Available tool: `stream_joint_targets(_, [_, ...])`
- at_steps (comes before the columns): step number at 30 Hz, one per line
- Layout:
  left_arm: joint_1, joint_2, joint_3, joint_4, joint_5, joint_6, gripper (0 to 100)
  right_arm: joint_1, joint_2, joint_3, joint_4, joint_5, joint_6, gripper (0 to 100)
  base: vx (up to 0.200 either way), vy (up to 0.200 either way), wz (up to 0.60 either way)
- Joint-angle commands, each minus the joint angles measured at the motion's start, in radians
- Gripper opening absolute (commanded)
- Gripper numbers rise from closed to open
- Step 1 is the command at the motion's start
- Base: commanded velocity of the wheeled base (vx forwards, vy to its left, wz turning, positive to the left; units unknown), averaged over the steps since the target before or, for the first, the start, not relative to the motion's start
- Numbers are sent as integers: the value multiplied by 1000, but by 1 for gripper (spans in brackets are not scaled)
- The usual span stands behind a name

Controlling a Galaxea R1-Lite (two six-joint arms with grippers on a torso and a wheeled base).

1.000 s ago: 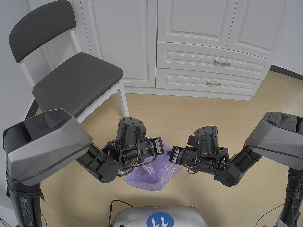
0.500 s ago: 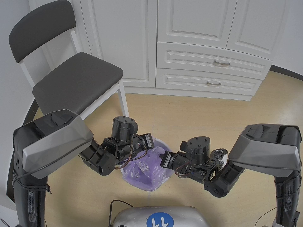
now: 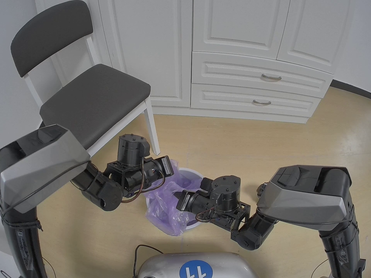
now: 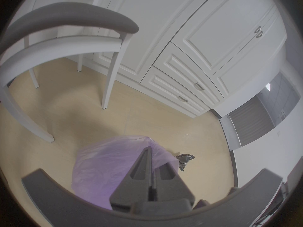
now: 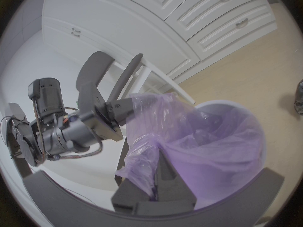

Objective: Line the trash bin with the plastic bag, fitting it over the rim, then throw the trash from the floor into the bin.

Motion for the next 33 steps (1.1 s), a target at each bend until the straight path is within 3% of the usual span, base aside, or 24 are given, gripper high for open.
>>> stream_joint_targets(1, [-24,-113,68,-6,2,1,0,-8,58,-45,0,52,1,0,0,0,0])
stream_joint_targets(8, [-62,-151,124,-61,2,4,0,-46,110,-71,-1,143,2,0,0,0,0])
stream_joint_targets(20, [-80,-148,127,-61,2,7,0,-71,210,-170,20,187,-10,0,0,0,0])
stream_joint_targets(29, [-103,-105,125,-66,2,7,0,-83,229,-193,40,178,-65,0,0,0,0])
stream_joint_targets(33, [-97,-59,124,-109,3,6,0,-78,207,-78,-63,101,-138,0,0,0,0])
